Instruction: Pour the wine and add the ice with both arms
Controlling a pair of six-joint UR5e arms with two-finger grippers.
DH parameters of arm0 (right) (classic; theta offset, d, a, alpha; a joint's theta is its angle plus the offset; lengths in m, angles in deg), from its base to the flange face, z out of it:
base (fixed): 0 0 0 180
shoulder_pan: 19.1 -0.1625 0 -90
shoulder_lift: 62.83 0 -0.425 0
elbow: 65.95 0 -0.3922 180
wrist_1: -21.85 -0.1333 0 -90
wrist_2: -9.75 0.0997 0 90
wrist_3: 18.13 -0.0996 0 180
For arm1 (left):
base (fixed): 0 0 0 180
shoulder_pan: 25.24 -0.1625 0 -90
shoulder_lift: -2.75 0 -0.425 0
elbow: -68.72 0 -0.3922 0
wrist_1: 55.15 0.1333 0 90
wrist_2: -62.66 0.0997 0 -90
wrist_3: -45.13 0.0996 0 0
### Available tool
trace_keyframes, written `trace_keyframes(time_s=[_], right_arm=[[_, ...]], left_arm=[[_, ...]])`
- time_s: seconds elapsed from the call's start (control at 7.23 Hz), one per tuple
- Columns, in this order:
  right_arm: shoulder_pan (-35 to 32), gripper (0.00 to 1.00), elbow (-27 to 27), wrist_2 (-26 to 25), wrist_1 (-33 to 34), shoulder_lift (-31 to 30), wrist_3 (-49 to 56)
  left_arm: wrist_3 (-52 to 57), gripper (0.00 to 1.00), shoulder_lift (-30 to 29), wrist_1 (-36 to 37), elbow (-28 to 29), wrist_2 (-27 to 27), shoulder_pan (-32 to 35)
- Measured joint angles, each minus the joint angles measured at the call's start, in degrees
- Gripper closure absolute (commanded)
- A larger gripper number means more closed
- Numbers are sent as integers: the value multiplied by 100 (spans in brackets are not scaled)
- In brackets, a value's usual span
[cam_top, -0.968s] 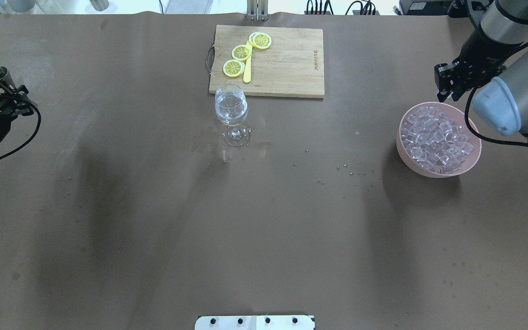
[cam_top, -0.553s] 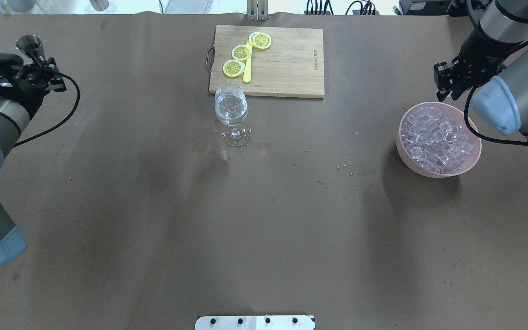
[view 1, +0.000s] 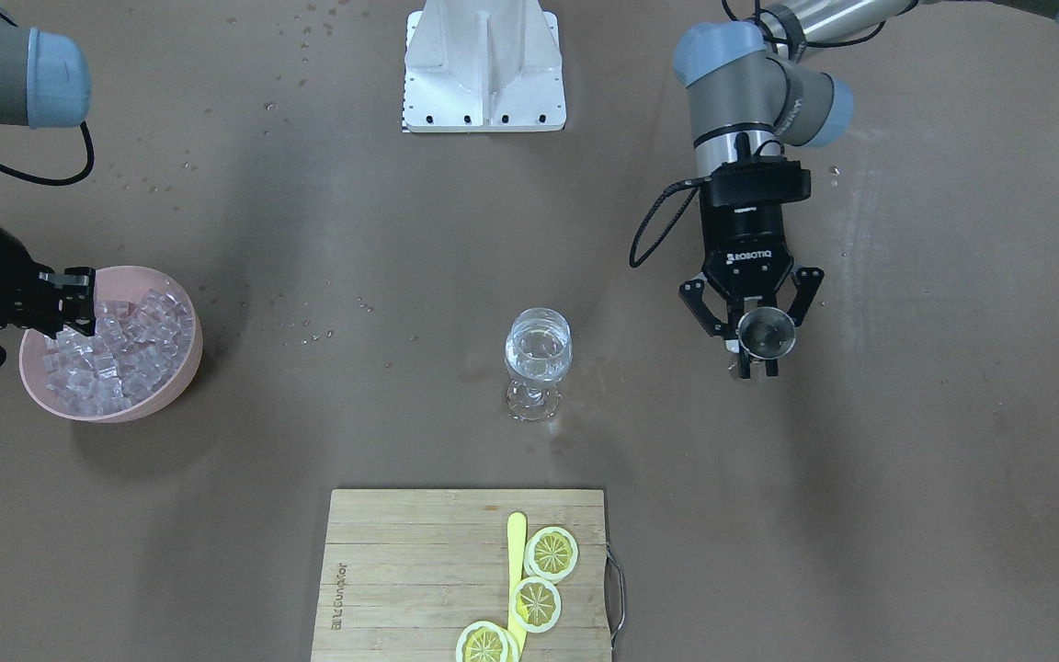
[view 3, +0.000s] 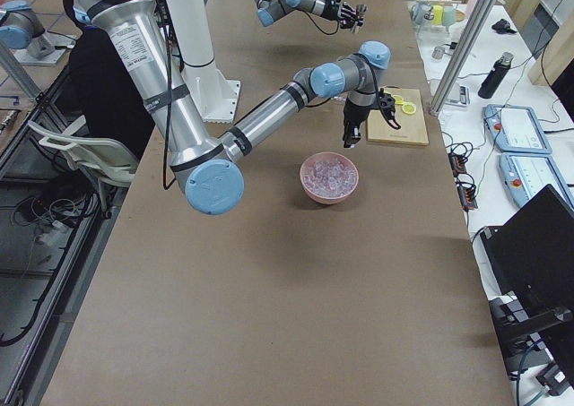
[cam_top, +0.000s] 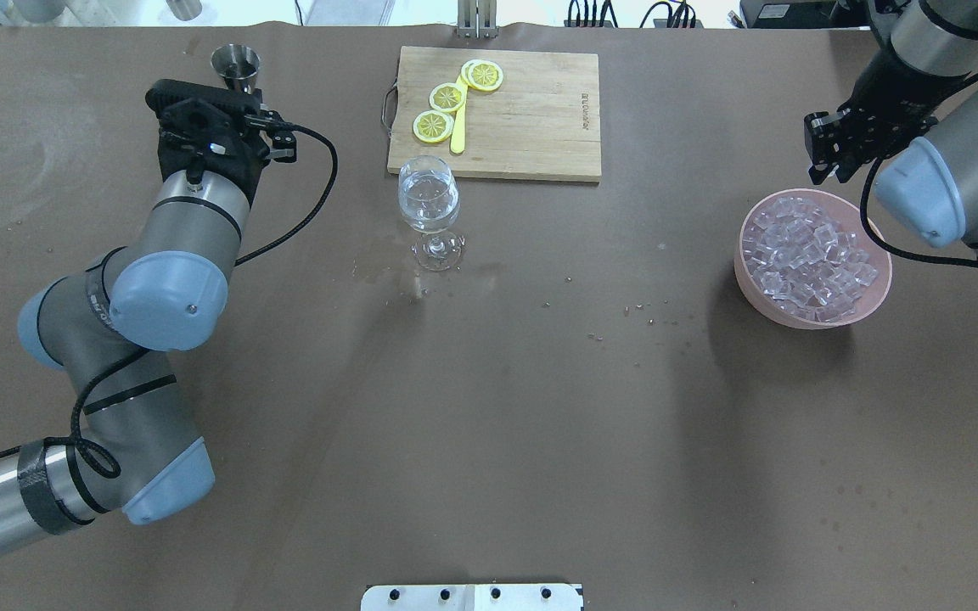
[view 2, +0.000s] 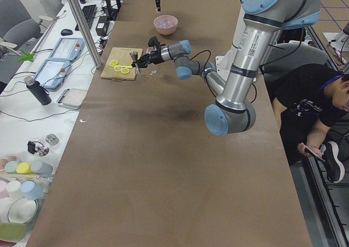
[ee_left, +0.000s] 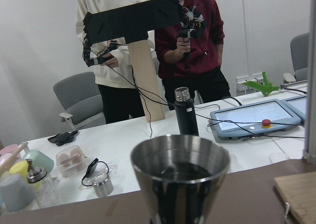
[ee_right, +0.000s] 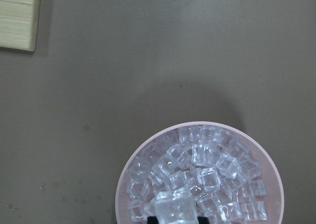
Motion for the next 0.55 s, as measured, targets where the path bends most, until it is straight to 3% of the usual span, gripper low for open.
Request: trace_keyframes(time_s=[0.55], right_arm=[[-64, 100, -11, 1, 0, 0, -1]], left_arm=[[11, 85, -298, 916, -69, 814, -778]])
